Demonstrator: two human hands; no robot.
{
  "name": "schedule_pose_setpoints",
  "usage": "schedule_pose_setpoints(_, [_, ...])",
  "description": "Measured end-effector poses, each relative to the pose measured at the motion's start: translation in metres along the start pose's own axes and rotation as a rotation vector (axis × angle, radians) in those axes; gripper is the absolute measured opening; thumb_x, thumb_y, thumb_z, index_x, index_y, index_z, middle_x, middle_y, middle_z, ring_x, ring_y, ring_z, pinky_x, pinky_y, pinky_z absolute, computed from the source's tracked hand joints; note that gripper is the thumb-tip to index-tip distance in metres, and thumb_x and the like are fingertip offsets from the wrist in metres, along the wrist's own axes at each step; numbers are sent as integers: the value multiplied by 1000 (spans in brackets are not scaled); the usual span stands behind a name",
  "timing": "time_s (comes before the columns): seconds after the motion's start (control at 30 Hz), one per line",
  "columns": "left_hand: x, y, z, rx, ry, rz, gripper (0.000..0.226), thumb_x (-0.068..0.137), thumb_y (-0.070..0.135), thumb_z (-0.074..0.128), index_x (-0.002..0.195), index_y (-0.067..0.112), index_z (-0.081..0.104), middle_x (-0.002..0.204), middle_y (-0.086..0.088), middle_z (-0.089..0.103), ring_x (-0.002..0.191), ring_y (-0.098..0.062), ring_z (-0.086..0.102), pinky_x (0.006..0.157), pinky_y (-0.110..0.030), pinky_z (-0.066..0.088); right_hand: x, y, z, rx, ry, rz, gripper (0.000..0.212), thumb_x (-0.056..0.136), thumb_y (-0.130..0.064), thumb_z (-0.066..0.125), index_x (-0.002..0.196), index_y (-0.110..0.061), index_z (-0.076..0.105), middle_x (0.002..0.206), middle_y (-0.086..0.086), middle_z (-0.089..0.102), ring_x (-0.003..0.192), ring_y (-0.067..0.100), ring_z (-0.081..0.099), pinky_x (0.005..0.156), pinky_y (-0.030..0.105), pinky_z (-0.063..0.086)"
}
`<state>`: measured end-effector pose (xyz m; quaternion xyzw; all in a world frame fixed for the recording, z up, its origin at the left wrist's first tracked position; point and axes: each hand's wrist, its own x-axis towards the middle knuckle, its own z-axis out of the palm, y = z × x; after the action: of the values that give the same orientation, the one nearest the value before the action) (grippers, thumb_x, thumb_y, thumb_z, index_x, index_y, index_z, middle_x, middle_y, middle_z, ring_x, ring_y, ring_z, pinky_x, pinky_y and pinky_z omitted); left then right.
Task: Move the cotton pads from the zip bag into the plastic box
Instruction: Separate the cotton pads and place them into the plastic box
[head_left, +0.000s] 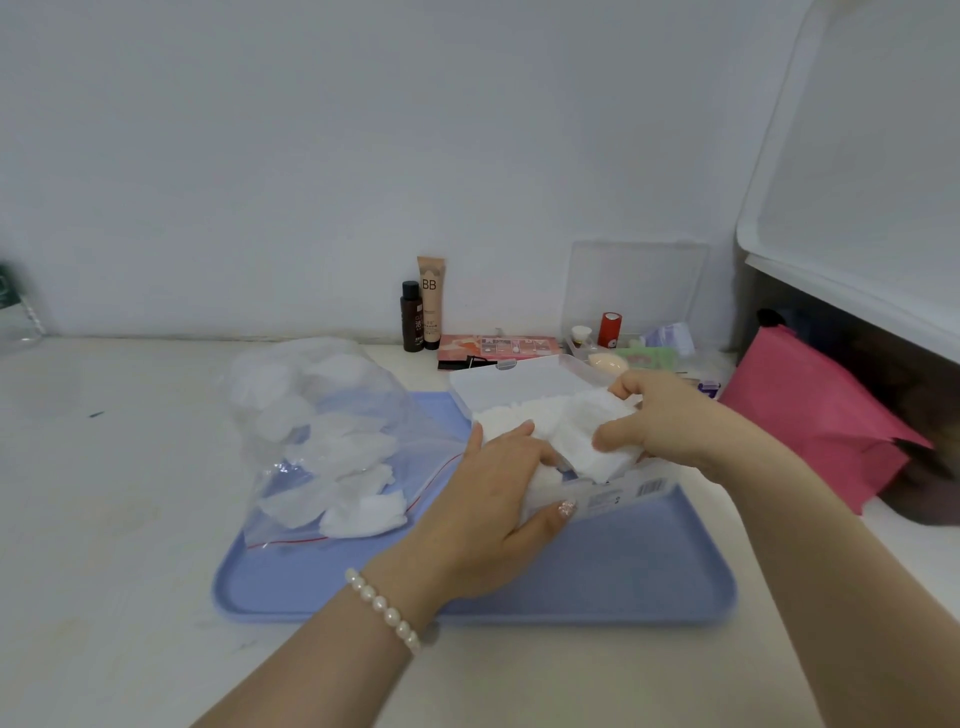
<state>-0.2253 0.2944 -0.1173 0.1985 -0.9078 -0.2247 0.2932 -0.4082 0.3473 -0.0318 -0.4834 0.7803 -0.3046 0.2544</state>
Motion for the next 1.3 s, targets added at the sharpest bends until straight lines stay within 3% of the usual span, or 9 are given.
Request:
schedule_pose_setpoints(0.13, [1,-2,1,62,-10,22,53,86,56,31,120,21,53,126,6,51,143,-12,19,118,-43,0,0,-4,8,-190,65,-47,29,66,-15,74,87,-21,54,91,1,57,69,13,52,55,26,38])
schedule_pose_setpoints(0.23, [1,-2,2,91,-28,13,56,87,57,29,118,21,57,127,4,48,143,-15,18,117,-50,2,-1,-6,17,-239,102,-65,35,66,-16,73,93,-24,52,89,0,57,68,13,52,52,25,36])
schedule_pose_setpoints(0.37, [1,0,3,102,-40,-3,58,86,60,27,123,26,56,136,-1,42,144,-16,12,117,-46,-3,-4,-8,33,-452,144,-25,34,72,-25,67,101,-19,49,105,3,59,88,22,54,62,28,38])
schedule_pose_setpoints(0.57, [0,2,1,96,-75,-18,62,83,66,27,127,31,53,144,-1,36,145,-12,6,117,-40,-8,-7,-13,33,-559,93,81,29,72,-36,66,75,-19,44,84,-1,56,83,22,55,70,32,40])
schedule_pose_setpoints(0.77, [0,4,3,101,-82,-7,63,83,68,30,128,30,51,145,-1,37,145,-15,5,117,-44,-8,-2,-11,35,-573,34,113,34,69,-50,66,82,-21,52,80,-3,55,85,21,56,83,35,47])
schedule_pose_setpoints(0.87, [0,3,4,106,-81,-1,67,81,73,28,130,32,49,148,-2,34,145,-13,4,116,-41,-10,0,-9,36,-592,15,93,35,72,-53,63,74,-20,51,78,-1,56,81,19,55,73,31,46])
schedule_pose_setpoints(1.0, [-1,3,3,99,-65,0,63,83,64,30,128,25,49,152,0,28,145,-11,3,117,-40,-8,-6,-15,25,-498,-27,17,57,81,-60,55,53,-15,36,54,-1,38,51,13,36,50,25,28])
schedule_pose_setpoints(1.2, [1,8,2,39,-49,-113,69,87,56,22,143,16,29,157,6,13,143,-1,-2,117,-29,-10,-12,-20,22,-505,7,24,48,81,-41,64,51,-14,38,52,1,37,49,14,36,48,26,28])
schedule_pose_setpoints(1.3, [1,7,4,108,-78,-82,85,83,69,10,149,16,13,158,6,6,140,1,-9,116,-30,-12,-14,-23,34,-534,63,-22,47,82,-41,59,52,-18,32,53,0,33,49,13,32,46,26,25])
